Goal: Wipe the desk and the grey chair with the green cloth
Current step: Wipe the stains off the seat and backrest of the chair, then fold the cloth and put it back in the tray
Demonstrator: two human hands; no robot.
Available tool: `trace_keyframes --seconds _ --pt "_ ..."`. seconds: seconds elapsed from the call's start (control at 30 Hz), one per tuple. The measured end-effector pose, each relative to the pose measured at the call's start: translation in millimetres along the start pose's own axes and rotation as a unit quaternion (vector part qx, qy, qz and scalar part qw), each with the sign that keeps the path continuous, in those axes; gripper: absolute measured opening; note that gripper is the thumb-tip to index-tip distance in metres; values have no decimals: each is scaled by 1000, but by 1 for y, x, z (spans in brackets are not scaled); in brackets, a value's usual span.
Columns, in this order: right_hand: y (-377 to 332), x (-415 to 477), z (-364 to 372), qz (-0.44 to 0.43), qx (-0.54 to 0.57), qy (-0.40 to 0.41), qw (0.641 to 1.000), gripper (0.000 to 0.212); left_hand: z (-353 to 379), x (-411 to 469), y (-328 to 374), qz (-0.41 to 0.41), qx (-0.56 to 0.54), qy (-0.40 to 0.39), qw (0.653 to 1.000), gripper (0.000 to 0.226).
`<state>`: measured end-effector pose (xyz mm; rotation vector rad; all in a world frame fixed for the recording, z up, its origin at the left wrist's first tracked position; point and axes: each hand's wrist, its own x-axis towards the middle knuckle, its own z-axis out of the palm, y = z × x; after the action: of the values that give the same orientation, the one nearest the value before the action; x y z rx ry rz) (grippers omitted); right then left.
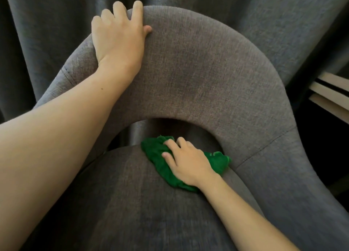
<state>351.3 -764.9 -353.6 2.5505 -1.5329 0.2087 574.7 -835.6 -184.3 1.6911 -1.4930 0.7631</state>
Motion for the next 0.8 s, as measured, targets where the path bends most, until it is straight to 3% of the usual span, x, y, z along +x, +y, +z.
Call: trace_keyframes --seconds 0.17,0.33,0.43,0.53,0.63,0.73,0.8 --pt "-28 -60 -10 -75 30 8 997 46 -3 -1 1 4 -1 -3 1000 52" --pt "-26 -98 -11 -106 91 -52 989 44 -5 -6 0 22 0 5 1000 51" --pt "-4 -74 -17 -28 55 -56 997 44 -10 -8 -4 46 -5 -9 999 52" --pt "27 -57 -27 131 58 -95 985 44 -20 -12 -11 63 -4 -53 997 55" --pt "36 -61 -55 241 169 -70 953 39 -42 -18 -13 20 -43 -121 991 60" --pt "26 -68 -118 265 307 15 914 28 -82 -26 3 13 -136 -149 979 47" --pt "18 -65 -180 263 387 77 880 20 -127 -17 32 3 -258 -193 947 42"
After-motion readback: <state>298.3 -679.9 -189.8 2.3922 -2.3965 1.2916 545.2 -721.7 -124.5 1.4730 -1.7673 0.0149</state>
